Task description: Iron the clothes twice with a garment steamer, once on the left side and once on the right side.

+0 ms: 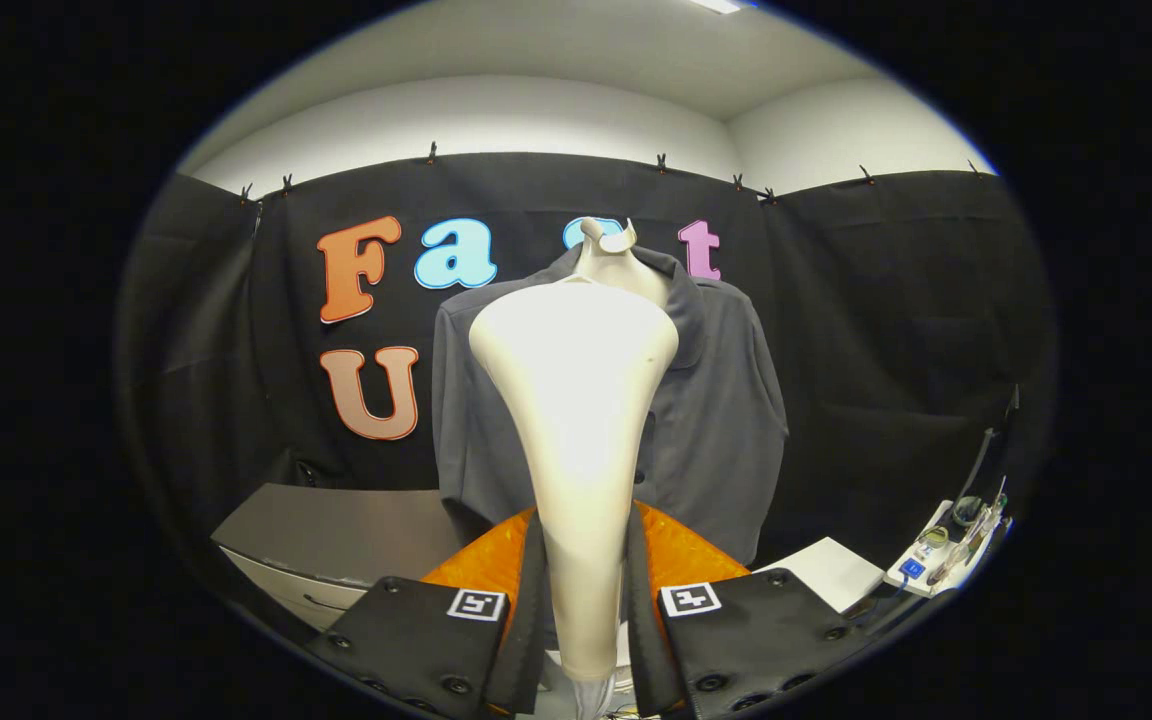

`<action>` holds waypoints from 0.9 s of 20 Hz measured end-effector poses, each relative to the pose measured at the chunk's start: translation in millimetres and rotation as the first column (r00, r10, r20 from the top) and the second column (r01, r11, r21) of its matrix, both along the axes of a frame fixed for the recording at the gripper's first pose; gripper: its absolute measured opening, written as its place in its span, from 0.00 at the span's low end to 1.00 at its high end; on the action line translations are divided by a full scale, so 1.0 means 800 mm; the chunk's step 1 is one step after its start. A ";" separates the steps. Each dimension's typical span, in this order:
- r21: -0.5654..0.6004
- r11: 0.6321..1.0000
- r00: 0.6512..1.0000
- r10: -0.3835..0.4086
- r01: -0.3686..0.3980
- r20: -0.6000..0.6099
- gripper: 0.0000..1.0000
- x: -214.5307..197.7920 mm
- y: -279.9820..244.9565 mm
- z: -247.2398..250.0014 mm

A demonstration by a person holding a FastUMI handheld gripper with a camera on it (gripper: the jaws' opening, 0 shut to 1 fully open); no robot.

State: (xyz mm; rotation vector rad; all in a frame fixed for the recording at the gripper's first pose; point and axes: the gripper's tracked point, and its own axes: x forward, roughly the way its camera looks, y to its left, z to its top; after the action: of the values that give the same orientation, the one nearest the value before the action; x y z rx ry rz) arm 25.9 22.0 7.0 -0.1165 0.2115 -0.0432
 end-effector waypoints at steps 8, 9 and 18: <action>-0.001 1.000 1.000 -0.005 0.005 -0.001 0.43 -0.013 -0.005 0.007; -0.002 1.000 1.000 -0.005 0.005 0.000 0.43 -0.015 -0.005 0.007; -0.009 1.000 1.000 0.022 -0.022 -0.005 0.43 -0.022 0.006 0.004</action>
State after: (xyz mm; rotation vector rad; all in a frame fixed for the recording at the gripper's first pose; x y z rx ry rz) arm 8.3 26.5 10.3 -0.1274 0.2149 -0.0221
